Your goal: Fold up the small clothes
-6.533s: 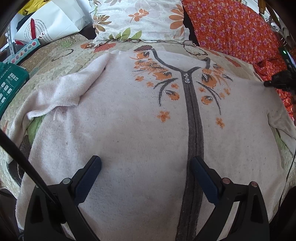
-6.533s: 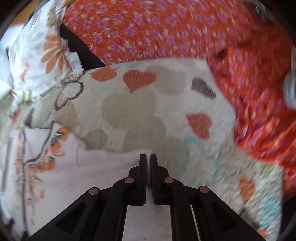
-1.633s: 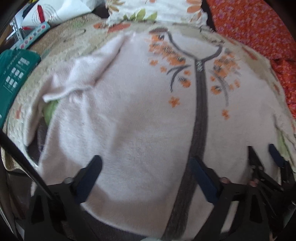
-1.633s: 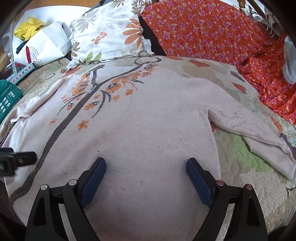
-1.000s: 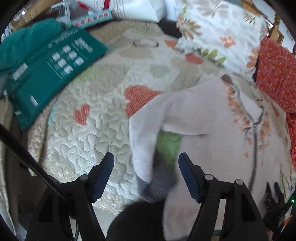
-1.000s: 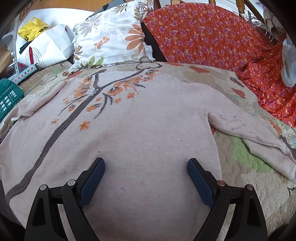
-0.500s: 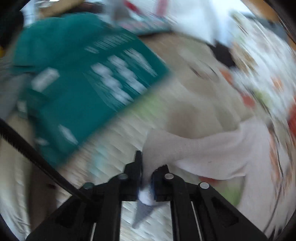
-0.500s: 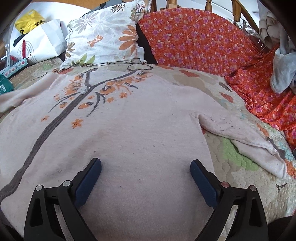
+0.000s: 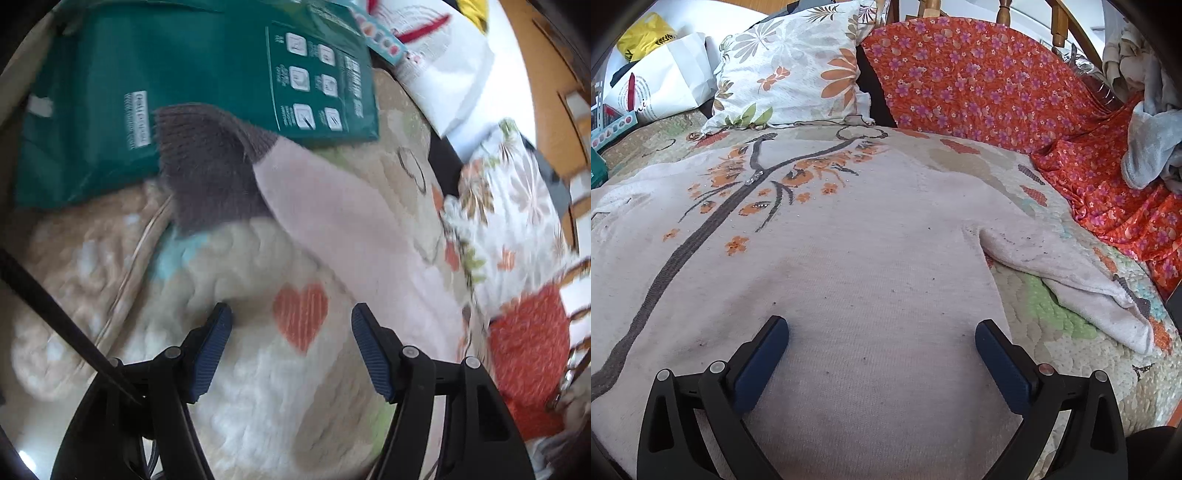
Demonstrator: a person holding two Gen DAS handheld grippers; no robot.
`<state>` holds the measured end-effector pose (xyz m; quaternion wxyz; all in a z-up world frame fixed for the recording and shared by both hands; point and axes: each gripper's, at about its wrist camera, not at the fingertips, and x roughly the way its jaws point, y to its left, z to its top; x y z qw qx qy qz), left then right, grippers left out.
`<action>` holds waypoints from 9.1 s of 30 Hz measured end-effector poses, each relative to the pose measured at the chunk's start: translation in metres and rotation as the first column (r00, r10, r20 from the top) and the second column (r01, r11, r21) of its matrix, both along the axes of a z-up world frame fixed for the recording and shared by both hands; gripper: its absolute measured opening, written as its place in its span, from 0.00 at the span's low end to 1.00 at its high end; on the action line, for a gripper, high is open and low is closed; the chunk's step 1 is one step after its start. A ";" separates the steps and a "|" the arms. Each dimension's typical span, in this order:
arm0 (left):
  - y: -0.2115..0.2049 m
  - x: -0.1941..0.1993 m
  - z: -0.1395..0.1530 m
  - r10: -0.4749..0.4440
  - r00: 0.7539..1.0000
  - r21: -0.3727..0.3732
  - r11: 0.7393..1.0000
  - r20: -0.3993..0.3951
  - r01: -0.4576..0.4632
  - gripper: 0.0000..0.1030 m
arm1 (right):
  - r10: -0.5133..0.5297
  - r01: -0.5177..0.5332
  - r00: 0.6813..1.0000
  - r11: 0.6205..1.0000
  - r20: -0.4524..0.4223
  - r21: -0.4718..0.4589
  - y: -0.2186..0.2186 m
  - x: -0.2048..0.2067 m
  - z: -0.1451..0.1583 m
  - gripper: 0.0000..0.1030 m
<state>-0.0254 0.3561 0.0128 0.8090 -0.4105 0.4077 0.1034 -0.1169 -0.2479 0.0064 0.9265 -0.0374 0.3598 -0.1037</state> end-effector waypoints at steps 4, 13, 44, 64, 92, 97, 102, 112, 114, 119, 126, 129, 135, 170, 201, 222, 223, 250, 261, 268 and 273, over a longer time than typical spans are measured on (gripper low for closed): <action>0.007 0.038 0.004 0.012 0.999 0.013 1.000 0.041 -0.013 0.64 | -0.004 0.004 1.000 1.000 0.001 -0.005 0.001 -0.001 0.000 0.99; -0.010 0.084 0.018 0.034 0.997 0.222 0.975 -0.065 -0.019 0.05 | 0.002 -0.002 1.000 0.999 -0.010 0.036 -0.003 0.001 0.000 0.99; -0.392 0.079 0.066 -0.714 0.697 0.035 0.700 0.064 0.713 0.71 | 0.055 -0.059 0.998 0.987 0.027 0.151 -0.016 -0.005 -0.002 1.00; -0.329 0.009 -0.002 -0.573 0.820 0.411 0.744 -0.013 0.526 0.76 | 0.520 -0.540 0.839 0.832 -0.161 -0.130 0.119 0.096 0.036 0.61; -0.345 0.008 -0.006 -0.579 0.814 0.493 0.695 -0.050 0.524 0.83 | -0.216 0.281 0.959 0.805 -0.183 0.522 -0.249 0.022 0.089 0.40; -0.347 0.009 -0.007 -0.576 0.815 0.497 0.692 -0.056 0.523 0.86 | -0.339 0.417 0.907 0.641 -0.250 0.644 -0.317 -0.065 0.084 0.41; -0.355 0.008 -0.009 -0.577 0.813 0.537 0.661 -0.084 0.525 0.87 | -0.352 0.435 0.889 0.446 -0.293 0.782 -0.333 -0.109 0.052 0.46; -0.365 0.006 -0.013 -0.583 0.804 0.587 0.610 -0.122 0.532 0.90 | -0.533 0.596 0.795 0.596 -0.291 0.538 -0.356 -0.081 0.030 0.47; -0.365 0.006 -0.013 -0.583 0.804 0.586 0.612 -0.121 0.532 0.90 | -0.532 0.590 0.799 0.603 -0.280 0.537 -0.360 -0.068 0.028 0.35; -0.367 0.005 -0.013 -0.583 0.803 0.588 0.609 -0.123 0.532 0.90 | -0.498 0.513 0.845 0.654 -0.194 0.556 -0.368 -0.048 0.070 0.05; -0.364 0.003 -0.011 -0.579 0.809 0.560 0.639 -0.101 0.528 0.91 | -0.635 0.543 0.771 0.693 0.045 0.473 -0.391 -0.076 0.165 0.05; -0.358 0.004 -0.008 -0.577 0.813 0.530 0.667 -0.079 0.525 0.91 | -0.621 0.518 0.780 0.713 0.083 0.473 -0.382 -0.070 0.183 0.05; -0.344 0.005 -0.003 -0.568 0.823 0.451 0.728 -0.023 0.516 0.91 | -0.453 0.335 0.885 0.781 0.109 0.527 -0.325 -0.013 0.199 0.05; -0.270 0.007 0.000 -0.416 0.899 0.163 0.905 0.134 0.394 0.91 | 0.481 -0.312 0.855 0.777 -0.196 0.547 0.213 0.278 0.063 0.05; -0.273 -0.022 0.031 -0.401 0.912 0.334 0.874 0.085 0.354 0.91 | 0.118 0.035 0.978 0.719 -0.172 0.694 -0.149 0.052 0.060 0.35; -0.211 -0.022 -0.004 -0.501 0.854 0.201 0.830 -0.141 0.521 0.76 | 0.216 0.048 0.961 0.482 -0.172 0.875 -0.142 -0.005 -0.009 0.40; -0.210 -0.024 -0.004 -0.507 0.852 0.190 0.831 -0.129 0.523 0.73 | 0.219 0.053 0.961 0.463 -0.172 0.885 -0.141 -0.006 -0.011 0.40; -0.238 -0.106 -0.056 -0.593 0.785 -0.138 0.805 -0.179 0.576 0.48 | 0.388 0.014 0.907 0.366 -0.166 0.930 -0.043 -0.070 -0.037 0.39; -0.238 -0.120 -0.055 -0.571 0.808 -0.157 0.820 -0.146 0.551 0.48 | 0.431 -0.003 0.878 0.434 -0.205 0.901 -0.021 -0.088 -0.042 0.42; -0.241 -0.121 -0.055 -0.571 0.806 -0.149 0.820 -0.156 0.552 0.48 | 0.429 -0.037 0.872 0.535 -0.234 0.844 -0.007 -0.088 -0.040 0.42; -0.237 -0.126 -0.047 -0.549 0.817 -0.079 0.835 -0.178 0.544 0.03 | 0.386 -0.030 0.884 0.610 -0.264 0.792 -0.002 -0.091 -0.040 0.07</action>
